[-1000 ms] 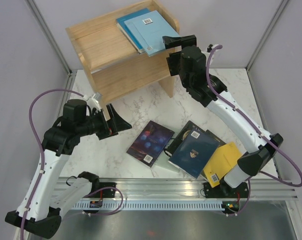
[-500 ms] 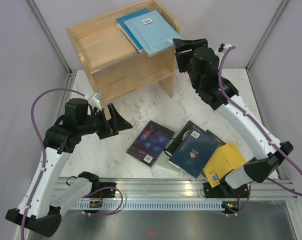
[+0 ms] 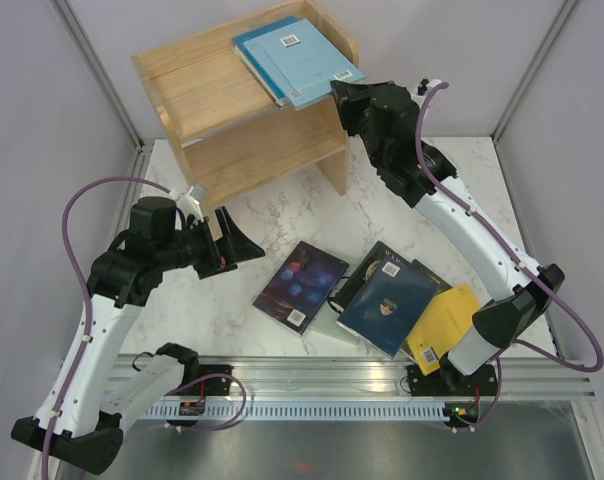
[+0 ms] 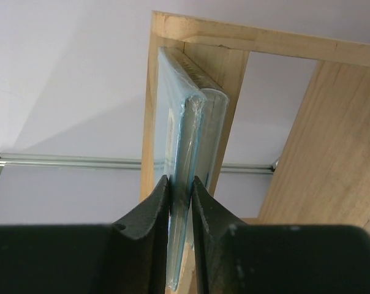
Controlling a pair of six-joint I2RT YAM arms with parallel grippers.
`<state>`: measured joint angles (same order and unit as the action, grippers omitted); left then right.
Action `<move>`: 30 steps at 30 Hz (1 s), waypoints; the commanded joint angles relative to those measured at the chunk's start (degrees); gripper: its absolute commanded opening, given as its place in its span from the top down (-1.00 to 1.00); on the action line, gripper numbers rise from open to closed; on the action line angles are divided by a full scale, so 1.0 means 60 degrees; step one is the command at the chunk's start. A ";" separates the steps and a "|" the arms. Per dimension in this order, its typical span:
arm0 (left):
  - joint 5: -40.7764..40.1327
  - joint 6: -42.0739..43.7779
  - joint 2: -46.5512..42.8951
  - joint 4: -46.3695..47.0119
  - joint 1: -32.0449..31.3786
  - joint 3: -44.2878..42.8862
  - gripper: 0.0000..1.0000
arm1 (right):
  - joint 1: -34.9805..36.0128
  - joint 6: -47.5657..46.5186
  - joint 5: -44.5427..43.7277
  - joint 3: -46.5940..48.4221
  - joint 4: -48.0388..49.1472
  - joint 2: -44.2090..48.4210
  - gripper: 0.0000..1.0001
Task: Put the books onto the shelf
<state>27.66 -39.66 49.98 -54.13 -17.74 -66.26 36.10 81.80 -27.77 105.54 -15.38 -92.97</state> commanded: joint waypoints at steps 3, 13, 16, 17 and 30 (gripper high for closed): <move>0.0107 0.0399 0.0020 0.0218 0.0026 -0.0075 -1.00 | -0.0025 -0.0084 0.0306 0.0661 -0.0015 -0.0544 0.77; 0.0048 0.0487 0.0093 0.0218 0.0012 -0.0177 -1.00 | -0.0025 0.0194 0.0351 0.1658 -0.0001 -0.1570 0.95; 0.0034 0.0502 0.0137 0.0218 0.0026 -0.0251 -1.00 | -0.0010 0.0239 0.0307 0.1820 -0.0001 -0.1761 0.91; 0.0034 0.0516 0.0152 0.0218 0.0012 -0.0251 -1.00 | 0.0004 0.0239 0.0336 0.1878 -0.0001 -0.1805 0.88; 0.0180 0.0619 0.0138 0.0218 0.0026 0.0216 -1.00 | -0.0317 -0.1078 0.0146 -0.1194 0.0087 0.1136 -0.96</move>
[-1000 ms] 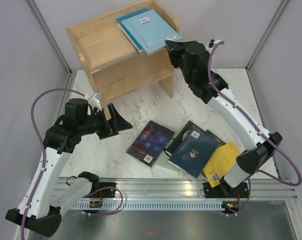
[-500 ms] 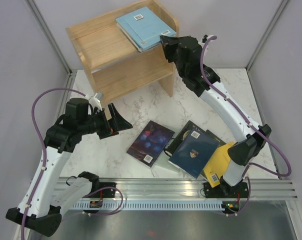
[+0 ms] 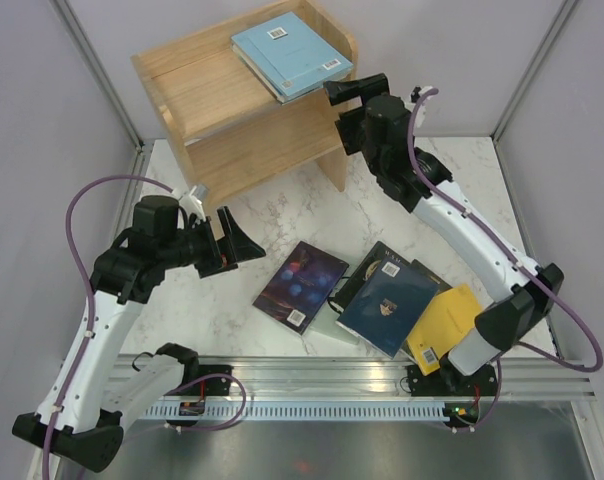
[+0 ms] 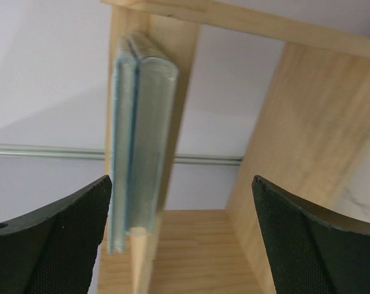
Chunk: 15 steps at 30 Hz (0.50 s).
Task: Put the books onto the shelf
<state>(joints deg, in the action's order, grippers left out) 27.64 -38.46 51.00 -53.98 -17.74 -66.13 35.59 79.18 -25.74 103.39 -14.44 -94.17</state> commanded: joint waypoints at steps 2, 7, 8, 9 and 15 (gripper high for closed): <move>0.0227 0.0389 -0.0034 0.0265 0.0012 0.0429 -1.00 | -0.0409 -0.1137 -0.0135 -0.1787 -0.0113 0.2358 -0.96; 0.0622 0.0228 0.0229 0.0879 0.0012 0.1688 -1.00 | -0.0439 -0.2136 0.1731 -0.3694 -0.0375 0.3711 -0.96; 0.0623 0.0199 0.0288 0.1055 0.0012 0.1879 -1.00 | -0.0381 -0.2151 0.2219 -0.4437 -0.0450 0.3887 -0.96; 0.0609 0.0199 0.0347 0.1318 -0.0003 0.2156 -1.00 | -0.0279 -0.2108 0.2659 -0.4894 -0.0450 0.3932 -0.96; 0.0185 0.0724 0.1429 0.2256 0.0012 0.2554 -0.99 | 0.2282 -0.1101 0.3295 -0.8308 -0.0290 0.4283 -0.96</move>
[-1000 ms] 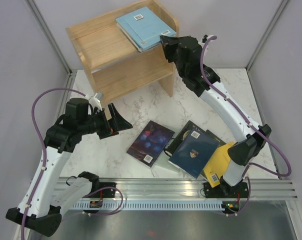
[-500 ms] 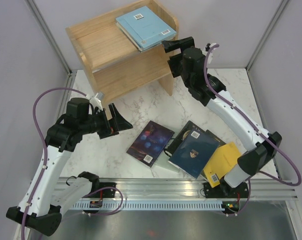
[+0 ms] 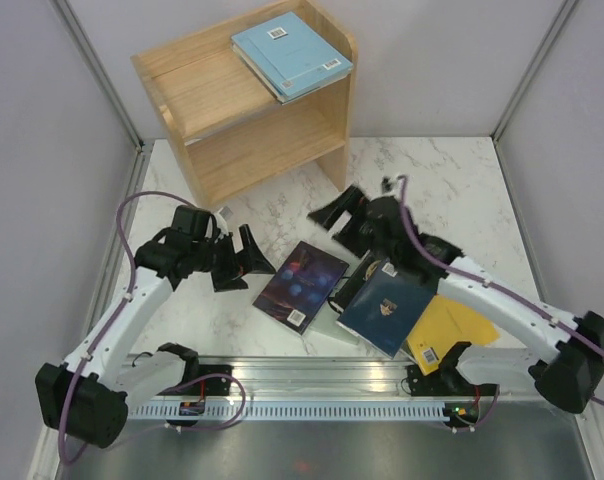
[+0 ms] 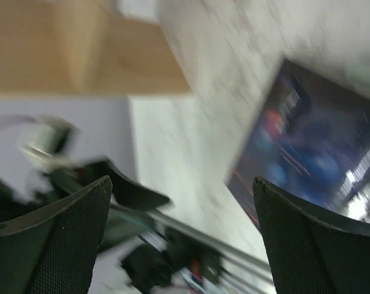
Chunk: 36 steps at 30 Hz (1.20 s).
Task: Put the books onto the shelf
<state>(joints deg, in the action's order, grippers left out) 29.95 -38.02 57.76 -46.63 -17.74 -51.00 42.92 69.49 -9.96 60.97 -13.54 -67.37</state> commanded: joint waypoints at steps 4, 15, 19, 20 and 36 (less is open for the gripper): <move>-0.0612 0.1004 0.1387 0.2041 0.0012 0.0122 -1.00 | 0.1914 0.1335 0.0721 -0.2835 0.0803 -0.0079 -0.96; -0.0350 0.1312 0.4960 0.4094 0.0056 -0.0171 -1.00 | 0.2720 0.2538 0.0591 -0.4608 0.2168 -0.0827 -0.96; -0.0173 0.1327 0.5549 0.4564 0.0056 -0.0025 -1.00 | 0.2881 0.2905 0.0400 -0.5151 0.2608 -0.0680 -0.96; -0.0173 0.1327 0.5608 0.4607 0.0070 0.0062 -1.00 | 0.2925 0.2919 0.0327 -0.5181 0.2608 -0.0651 -0.96; 0.0866 0.0009 0.5711 0.5911 -0.0530 0.1922 -0.99 | 0.3262 0.3212 -0.0596 -0.5064 0.3750 -0.3052 -0.96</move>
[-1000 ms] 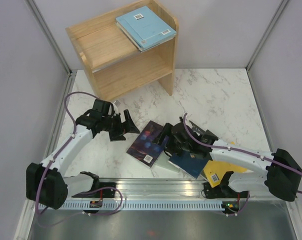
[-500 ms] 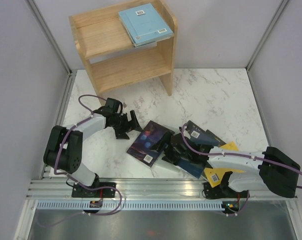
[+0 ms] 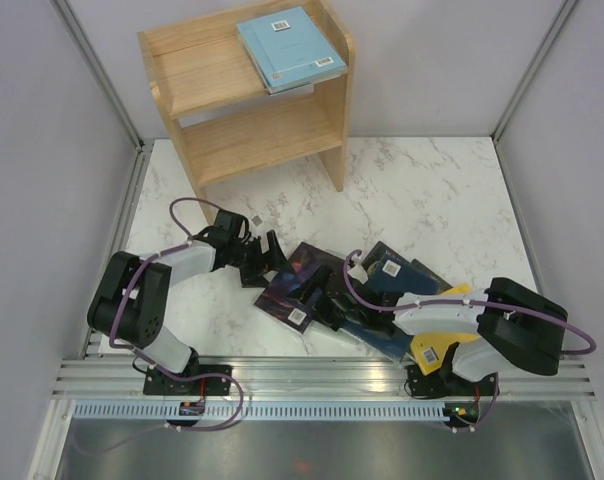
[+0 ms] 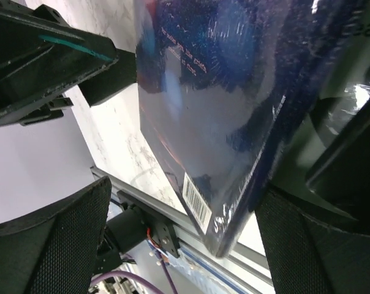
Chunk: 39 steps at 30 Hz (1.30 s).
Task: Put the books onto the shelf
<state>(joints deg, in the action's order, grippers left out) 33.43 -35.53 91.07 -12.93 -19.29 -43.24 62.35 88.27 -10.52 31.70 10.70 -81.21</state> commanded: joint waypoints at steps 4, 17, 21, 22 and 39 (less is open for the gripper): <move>0.0755 -0.0743 -0.0132 0.0485 -0.0301 0.1040 -1.00 | 0.0024 0.0186 -0.0706 -0.0128 -0.0216 -0.1055 -0.96; 0.1621 -0.1666 -0.3161 -0.0349 -0.0301 0.1789 -1.00 | -0.0356 -0.0222 -0.2626 -0.0217 -0.2720 0.2708 0.79; 0.1563 -0.1564 -0.4246 -0.0891 -0.0286 0.1232 -0.99 | -0.0766 -0.1745 -0.1955 0.0574 -0.2881 0.3324 1.00; 0.1490 -0.1520 -0.4381 -0.0965 -0.0272 0.1115 -0.99 | -0.0840 -0.1980 -0.1865 0.0981 -0.2940 0.3499 1.00; 0.3069 -0.2060 -0.5612 0.0512 0.1515 0.0455 -1.00 | -0.2173 -0.3345 0.3906 0.4501 -0.1962 0.3165 1.00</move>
<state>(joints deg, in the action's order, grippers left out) 47.37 -44.73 59.72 -15.20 -11.70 -39.46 48.90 67.24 1.76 53.95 -14.13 -61.28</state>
